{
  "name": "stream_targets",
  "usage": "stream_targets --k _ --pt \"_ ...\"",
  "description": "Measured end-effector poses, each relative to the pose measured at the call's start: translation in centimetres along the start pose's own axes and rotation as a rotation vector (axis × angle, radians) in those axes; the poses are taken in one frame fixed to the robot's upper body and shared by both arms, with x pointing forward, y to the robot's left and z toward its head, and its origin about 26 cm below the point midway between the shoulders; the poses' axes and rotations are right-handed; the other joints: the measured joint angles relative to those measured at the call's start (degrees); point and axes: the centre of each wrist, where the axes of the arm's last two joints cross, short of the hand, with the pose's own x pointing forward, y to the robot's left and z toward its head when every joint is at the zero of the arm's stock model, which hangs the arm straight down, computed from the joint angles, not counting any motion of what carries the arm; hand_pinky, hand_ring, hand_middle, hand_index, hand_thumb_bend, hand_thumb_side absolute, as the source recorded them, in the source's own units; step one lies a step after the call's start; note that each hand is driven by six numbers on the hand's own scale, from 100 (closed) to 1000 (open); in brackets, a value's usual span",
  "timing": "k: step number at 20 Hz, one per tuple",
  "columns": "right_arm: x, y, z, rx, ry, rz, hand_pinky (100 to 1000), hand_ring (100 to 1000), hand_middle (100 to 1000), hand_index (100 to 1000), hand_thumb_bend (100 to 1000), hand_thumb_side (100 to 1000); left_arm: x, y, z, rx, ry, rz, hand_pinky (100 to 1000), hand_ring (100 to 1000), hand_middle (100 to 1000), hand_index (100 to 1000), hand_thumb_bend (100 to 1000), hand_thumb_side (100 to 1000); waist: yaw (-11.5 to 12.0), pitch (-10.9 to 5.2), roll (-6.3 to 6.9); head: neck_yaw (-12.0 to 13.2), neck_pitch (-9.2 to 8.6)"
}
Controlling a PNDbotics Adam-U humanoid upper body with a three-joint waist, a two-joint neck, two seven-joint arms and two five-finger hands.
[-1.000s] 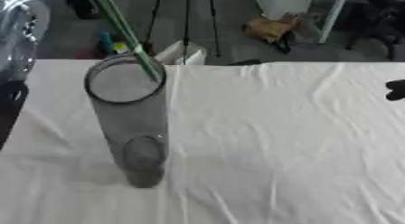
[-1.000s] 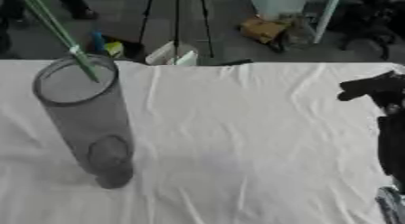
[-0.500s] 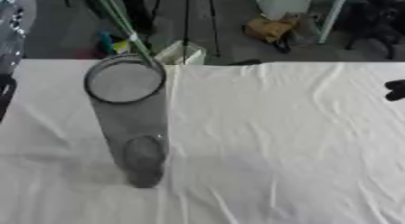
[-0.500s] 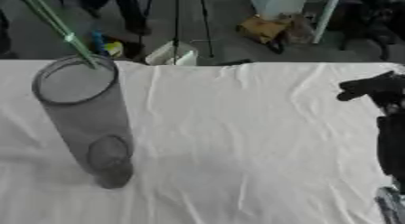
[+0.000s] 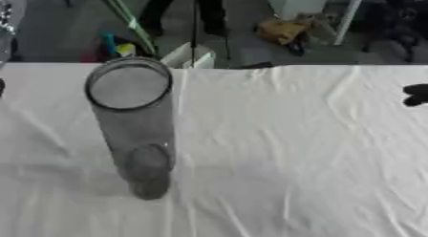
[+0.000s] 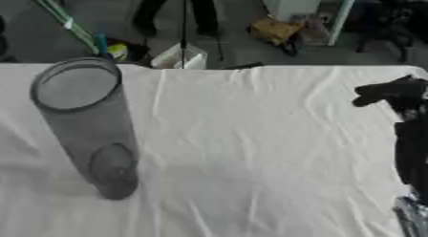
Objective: Arrange flowers into the vase.
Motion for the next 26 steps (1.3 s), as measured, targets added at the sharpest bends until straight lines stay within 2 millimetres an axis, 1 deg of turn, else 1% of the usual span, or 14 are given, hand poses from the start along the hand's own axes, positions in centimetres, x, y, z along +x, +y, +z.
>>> stream_targets --k 11,17,22,26 --pt "0.0 -0.1 0.0 -0.013 -0.013 0.005 660 530 503 672 100 1000 -0.8 0.2 0.6 -0.026 0.006 -0.037 100 100 100 153 155 674 0.01 0.53 -0.02 -0.03 -0.2" --pt "0.0 -0.2 0.0 -0.018 -0.013 0.009 661 530 503 672 100 1000 -1.3 0.7 1.1 -0.059 0.055 -0.064 100 100 100 152 111 719 0.47 0.53 -0.02 -0.28 -0.2" --pt "0.0 -0.2 0.3 -0.016 -0.003 0.016 661 529 502 671 100 1000 -1.1 1.2 2.0 -0.123 0.144 -0.087 100 100 100 150 100 747 1.23 0.53 -0.02 -0.62 0.06" --pt "0.0 -0.3 0.5 -0.016 0.005 0.018 661 529 502 670 100 1000 -0.2 1.6 2.5 -0.173 0.181 -0.101 100 100 100 150 100 744 1.88 0.53 -0.02 -1.07 0.09"
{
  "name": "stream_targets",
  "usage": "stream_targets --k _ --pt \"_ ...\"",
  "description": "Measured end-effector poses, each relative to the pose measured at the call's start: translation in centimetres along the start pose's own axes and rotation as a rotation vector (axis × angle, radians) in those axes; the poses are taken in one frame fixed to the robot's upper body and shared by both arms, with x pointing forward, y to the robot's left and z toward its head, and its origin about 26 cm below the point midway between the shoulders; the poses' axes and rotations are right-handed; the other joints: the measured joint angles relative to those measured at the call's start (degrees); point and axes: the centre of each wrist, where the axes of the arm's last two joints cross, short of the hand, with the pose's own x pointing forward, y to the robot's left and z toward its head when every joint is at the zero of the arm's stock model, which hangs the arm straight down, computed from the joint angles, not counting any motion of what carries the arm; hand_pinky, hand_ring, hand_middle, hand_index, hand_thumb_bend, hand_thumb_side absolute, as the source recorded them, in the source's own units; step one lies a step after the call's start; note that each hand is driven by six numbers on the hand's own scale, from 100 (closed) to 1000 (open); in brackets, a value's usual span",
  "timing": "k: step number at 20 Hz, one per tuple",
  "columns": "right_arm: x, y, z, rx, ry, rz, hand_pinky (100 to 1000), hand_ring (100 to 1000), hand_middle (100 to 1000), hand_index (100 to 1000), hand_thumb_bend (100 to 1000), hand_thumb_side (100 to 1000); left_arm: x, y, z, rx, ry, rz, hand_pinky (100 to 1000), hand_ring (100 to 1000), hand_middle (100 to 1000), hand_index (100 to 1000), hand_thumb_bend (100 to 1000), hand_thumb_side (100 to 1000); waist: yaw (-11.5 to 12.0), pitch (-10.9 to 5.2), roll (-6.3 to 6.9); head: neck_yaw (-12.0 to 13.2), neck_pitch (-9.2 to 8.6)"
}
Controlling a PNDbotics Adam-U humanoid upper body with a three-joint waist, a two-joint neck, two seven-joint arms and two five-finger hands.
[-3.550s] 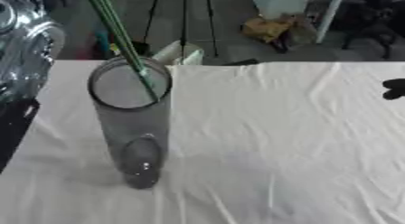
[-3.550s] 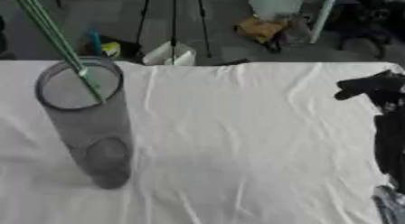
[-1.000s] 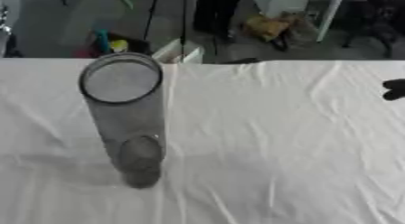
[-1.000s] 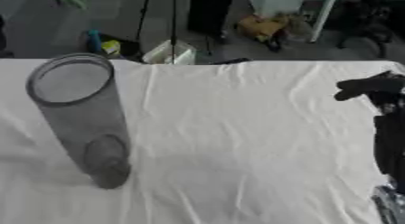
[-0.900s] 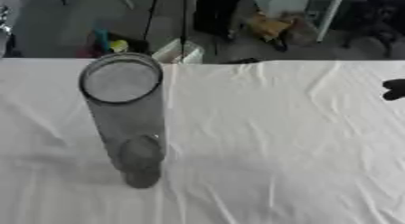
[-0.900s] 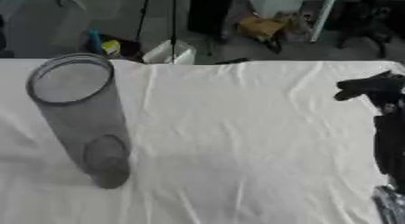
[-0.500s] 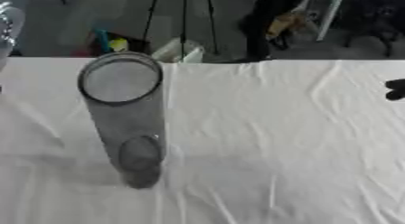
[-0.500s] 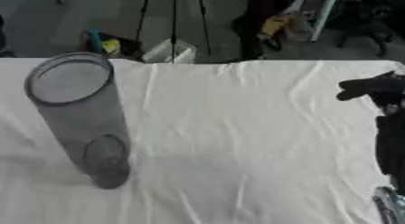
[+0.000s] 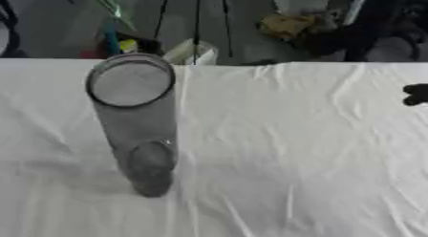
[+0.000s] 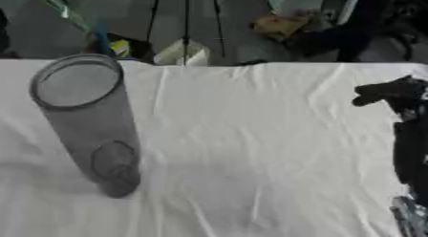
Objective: Arrange flowers into the vase.
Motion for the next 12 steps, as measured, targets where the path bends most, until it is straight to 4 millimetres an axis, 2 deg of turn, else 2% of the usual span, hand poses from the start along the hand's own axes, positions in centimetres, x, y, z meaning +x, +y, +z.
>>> stream_targets --k 4,12 --pt "0.0 -0.01 0.01 -0.003 0.004 0.001 661 529 502 670 100 1000 0.76 0.27 0.38 -0.02 0.014 -0.004 100 100 100 150 100 752 0.17 -0.05 0.02 -0.19 0.0" --pt "0.0 -0.04 0.17 -0.003 0.01 0.002 661 529 502 670 100 1000 0.8 0.31 0.48 -0.033 0.064 0.008 100 100 100 150 100 769 0.18 -0.07 0.02 -0.2 -0.01"
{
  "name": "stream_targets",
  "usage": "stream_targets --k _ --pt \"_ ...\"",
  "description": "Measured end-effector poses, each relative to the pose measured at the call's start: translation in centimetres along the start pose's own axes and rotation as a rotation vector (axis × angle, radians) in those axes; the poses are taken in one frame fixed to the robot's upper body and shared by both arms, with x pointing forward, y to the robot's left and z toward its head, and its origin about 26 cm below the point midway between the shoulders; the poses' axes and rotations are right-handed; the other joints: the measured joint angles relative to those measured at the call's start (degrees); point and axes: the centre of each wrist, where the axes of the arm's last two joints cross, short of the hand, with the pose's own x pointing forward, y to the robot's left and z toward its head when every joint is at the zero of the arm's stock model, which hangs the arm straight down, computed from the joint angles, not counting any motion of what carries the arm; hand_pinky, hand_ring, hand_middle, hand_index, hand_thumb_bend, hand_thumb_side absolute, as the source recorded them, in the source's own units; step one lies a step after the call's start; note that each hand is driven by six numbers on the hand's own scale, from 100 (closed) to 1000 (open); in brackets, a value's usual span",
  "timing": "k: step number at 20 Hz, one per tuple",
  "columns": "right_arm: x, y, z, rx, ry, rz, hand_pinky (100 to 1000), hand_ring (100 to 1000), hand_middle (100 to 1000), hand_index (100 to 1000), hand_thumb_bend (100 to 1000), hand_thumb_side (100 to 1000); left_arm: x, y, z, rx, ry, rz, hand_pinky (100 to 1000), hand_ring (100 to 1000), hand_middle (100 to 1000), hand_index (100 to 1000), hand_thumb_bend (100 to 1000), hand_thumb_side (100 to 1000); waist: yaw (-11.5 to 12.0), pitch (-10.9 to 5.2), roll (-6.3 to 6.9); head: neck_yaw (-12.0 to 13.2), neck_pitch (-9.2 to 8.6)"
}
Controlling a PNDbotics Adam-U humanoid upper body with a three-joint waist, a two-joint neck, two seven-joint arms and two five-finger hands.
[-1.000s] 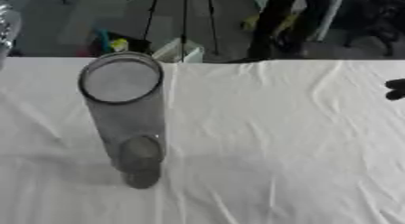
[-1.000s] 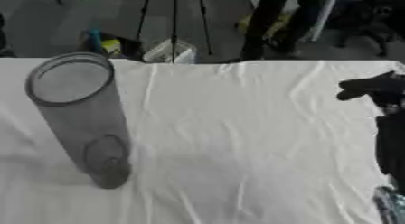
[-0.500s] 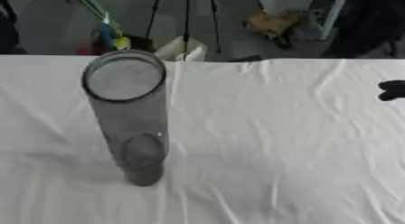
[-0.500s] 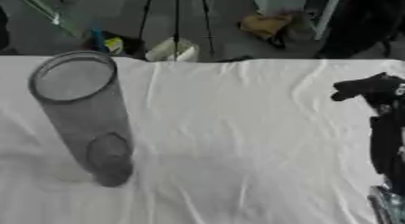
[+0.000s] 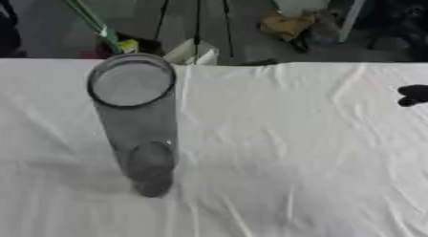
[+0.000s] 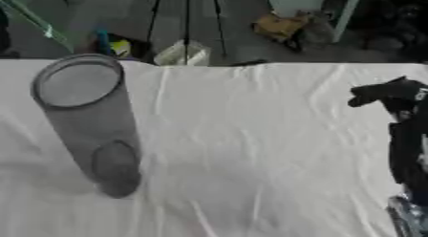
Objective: Arrange flowers into the vase.
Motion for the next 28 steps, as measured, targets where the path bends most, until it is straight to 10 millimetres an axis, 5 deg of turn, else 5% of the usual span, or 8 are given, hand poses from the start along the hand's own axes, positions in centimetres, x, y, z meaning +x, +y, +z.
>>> stream_targets --k 16,28 --pt "0.0 0.0 -0.02 0.0 0.003 0.0 663 529 501 671 100 1000 -0.38 -0.08 0.54 -0.023 0.075 -0.004 100 100 100 149 100 795 0.32 0.0 -0.02 -0.03 0.0" --pt "0.0 0.0 0.03 0.004 0.005 0.0 665 529 501 671 100 1000 -0.36 -0.13 0.19 0.054 0.006 -0.067 100 100 100 151 100 727 0.49 0.0 -0.02 -0.04 -0.01"
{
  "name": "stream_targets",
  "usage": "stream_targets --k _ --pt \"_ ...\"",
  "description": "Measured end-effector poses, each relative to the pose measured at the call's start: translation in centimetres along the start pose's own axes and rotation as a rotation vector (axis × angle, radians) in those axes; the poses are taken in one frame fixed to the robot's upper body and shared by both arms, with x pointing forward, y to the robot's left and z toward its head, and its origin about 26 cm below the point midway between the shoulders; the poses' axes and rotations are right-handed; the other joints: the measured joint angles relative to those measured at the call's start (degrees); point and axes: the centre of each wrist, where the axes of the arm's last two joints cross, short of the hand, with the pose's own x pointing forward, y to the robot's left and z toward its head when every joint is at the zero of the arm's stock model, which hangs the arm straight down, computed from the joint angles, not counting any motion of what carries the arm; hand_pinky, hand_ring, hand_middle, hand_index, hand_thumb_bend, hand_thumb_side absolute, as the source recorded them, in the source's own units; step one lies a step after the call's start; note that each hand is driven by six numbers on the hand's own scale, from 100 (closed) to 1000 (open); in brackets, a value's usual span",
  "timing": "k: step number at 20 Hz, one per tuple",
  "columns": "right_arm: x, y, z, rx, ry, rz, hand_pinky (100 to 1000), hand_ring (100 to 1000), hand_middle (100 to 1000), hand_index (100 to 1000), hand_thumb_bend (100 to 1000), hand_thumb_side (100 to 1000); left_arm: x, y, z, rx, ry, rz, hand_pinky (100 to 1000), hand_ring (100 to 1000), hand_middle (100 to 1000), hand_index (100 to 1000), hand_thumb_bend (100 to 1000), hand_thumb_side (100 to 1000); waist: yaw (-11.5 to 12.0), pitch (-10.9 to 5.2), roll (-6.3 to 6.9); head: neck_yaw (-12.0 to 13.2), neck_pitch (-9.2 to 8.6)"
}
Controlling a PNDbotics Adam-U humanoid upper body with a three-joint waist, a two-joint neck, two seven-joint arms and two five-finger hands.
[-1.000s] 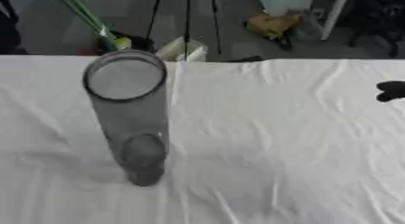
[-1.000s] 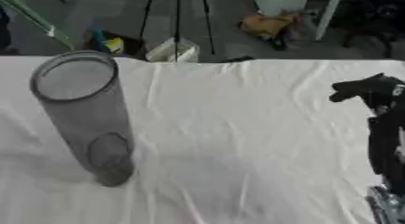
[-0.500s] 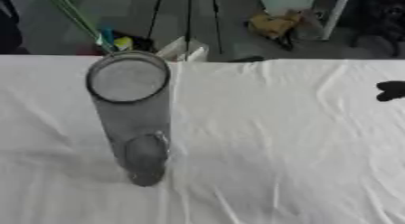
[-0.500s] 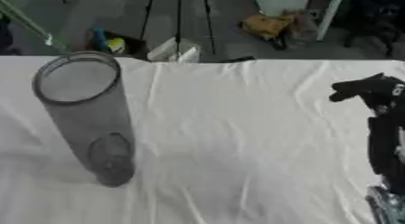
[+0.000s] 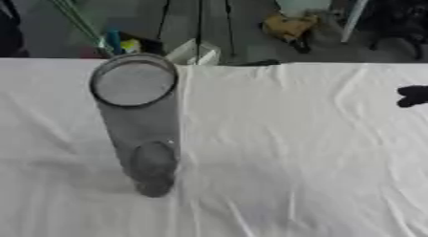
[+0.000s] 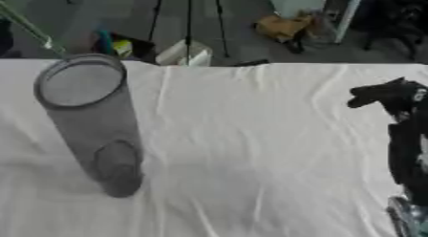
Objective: Arrange flowers into the vase.
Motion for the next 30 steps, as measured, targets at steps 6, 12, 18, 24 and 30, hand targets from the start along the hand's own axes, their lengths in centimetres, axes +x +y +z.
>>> stream_targets --k 6,12,18,24,30 --pt "0.0 0.0 0.1 0.002 0.003 0.0 664 529 501 672 100 1000 0.4 0.0 -0.4 0.01 -0.034 0.004 100 100 100 151 100 727 0.24 0.0 0.02 0.01 0.0" --pt "0.0 0.0 0.1 0.003 0.006 0.0 665 530 502 672 100 1000 0.4 0.0 -0.4 -0.004 -0.023 0.017 100 100 100 151 100 745 0.24 -0.54 0.02 0.05 0.04" --pt "0.0 -0.1 0.3 0.001 0.018 0.0 665 532 503 672 100 1000 0.8 0.0 -0.2 -0.041 0.015 0.053 100 100 100 150 100 756 0.71 -1.46 0.02 -0.03 0.81" --pt "0.0 -0.1 0.4 -0.003 0.026 -0.005 665 534 505 673 100 1000 1.5 -0.1 0.1 -0.058 0.022 0.088 100 100 100 151 100 751 1.05 -2.26 0.09 -0.41 1.04" --pt "0.0 -0.2 0.4 -0.006 0.033 -0.008 665 534 505 673 100 1000 2.0 -0.2 0.5 -0.068 0.023 0.108 100 100 100 151 100 754 1.43 -3.0 0.22 -1.04 1.51"
